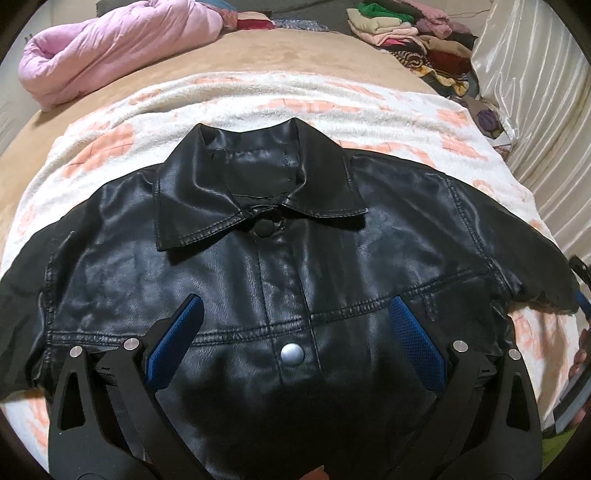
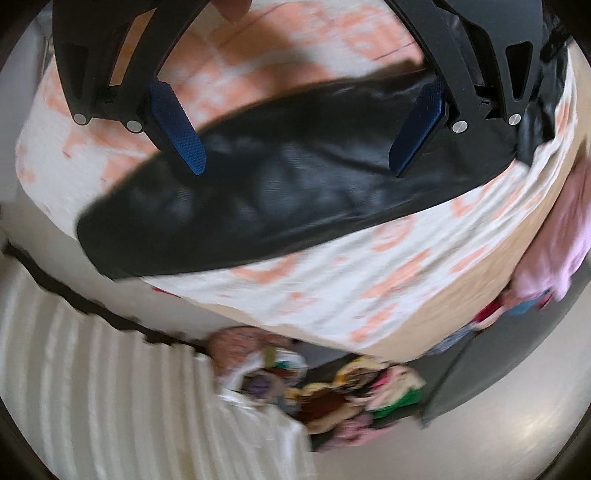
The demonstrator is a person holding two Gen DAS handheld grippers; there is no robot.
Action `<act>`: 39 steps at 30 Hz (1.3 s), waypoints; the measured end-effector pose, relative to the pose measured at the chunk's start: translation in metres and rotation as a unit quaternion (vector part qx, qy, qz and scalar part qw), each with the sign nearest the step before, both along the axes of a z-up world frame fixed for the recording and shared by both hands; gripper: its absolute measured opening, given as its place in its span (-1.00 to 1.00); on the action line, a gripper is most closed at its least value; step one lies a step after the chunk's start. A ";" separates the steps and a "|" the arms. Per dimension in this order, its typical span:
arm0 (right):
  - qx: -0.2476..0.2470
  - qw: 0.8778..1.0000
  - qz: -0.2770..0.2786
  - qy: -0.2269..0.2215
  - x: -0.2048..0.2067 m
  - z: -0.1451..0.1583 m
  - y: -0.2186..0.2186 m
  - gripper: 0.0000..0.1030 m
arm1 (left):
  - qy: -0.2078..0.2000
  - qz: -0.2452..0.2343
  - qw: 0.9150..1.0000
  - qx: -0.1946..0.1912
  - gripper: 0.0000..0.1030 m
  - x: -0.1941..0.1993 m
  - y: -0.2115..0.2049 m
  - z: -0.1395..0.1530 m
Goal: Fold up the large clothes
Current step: 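Grasp the sleeve cuff with the right gripper and lift it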
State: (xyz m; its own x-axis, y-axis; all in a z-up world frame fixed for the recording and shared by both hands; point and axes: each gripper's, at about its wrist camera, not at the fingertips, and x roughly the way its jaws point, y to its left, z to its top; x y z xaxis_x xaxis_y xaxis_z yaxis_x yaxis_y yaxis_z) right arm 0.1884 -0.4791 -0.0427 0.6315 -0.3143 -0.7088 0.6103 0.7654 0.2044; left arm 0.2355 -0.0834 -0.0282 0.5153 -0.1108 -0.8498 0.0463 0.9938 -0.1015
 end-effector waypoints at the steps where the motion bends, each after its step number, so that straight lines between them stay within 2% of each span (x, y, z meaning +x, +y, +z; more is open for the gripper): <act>1: 0.005 1.000 -0.015 0.001 -0.003 -0.003 -0.007 0.92 | 0.002 0.001 1.000 0.002 0.82 0.002 0.000 -0.001; 5: 0.023 0.998 -0.065 0.006 -0.013 -0.017 -0.031 0.92 | 0.007 0.003 1.000 0.011 0.82 0.009 -0.001 -0.007; 9: 0.087 0.992 -0.090 -0.004 -0.019 -0.035 -0.058 0.92 | 0.009 0.007 1.000 0.024 0.82 0.014 -0.003 -0.012; 14: 0.140 0.982 -0.124 -0.002 -0.015 -0.058 -0.081 0.92 | 0.014 0.008 1.000 0.024 0.82 0.019 -0.003 -0.019; 17: 0.155 0.978 -0.137 -0.021 -0.012 -0.061 -0.093 0.92 | 0.016 0.007 1.000 0.023 0.82 0.023 -0.002 -0.022; 20: 0.180 0.972 -0.136 -0.071 -0.009 -0.061 -0.107 0.92 | 0.017 0.006 1.000 0.011 0.82 0.025 0.001 -0.023; 22: 0.195 0.968 -0.133 -0.090 -0.008 -0.063 -0.114 0.74 | 0.017 0.002 1.000 -0.002 0.82 0.026 0.003 -0.021; 24: 0.200 0.965 -0.129 -0.108 -0.010 -0.059 -0.120 -0.38 | 0.013 -0.005 1.000 -0.013 0.82 0.024 0.004 -0.016; 26: 0.210 0.963 -0.108 -0.129 -0.010 -0.053 -0.123 -0.70 | 0.005 -0.008 1.000 -0.011 0.82 0.022 0.006 -0.008; 29: 0.188 0.967 -0.069 -0.155 -0.011 -0.030 -0.118 -0.82 | -0.002 -0.006 1.000 -0.008 0.82 0.018 0.010 0.002; 33: 0.156 0.969 0.002 -0.192 -0.009 0.014 -0.097 -0.83 | -0.007 0.002 1.000 -0.010 0.82 0.016 0.017 0.012; 39: 0.095 0.967 0.102 -0.212 0.009 0.077 -0.048 -0.86 | -0.015 0.005 1.000 -0.024 0.82 0.006 0.031 0.032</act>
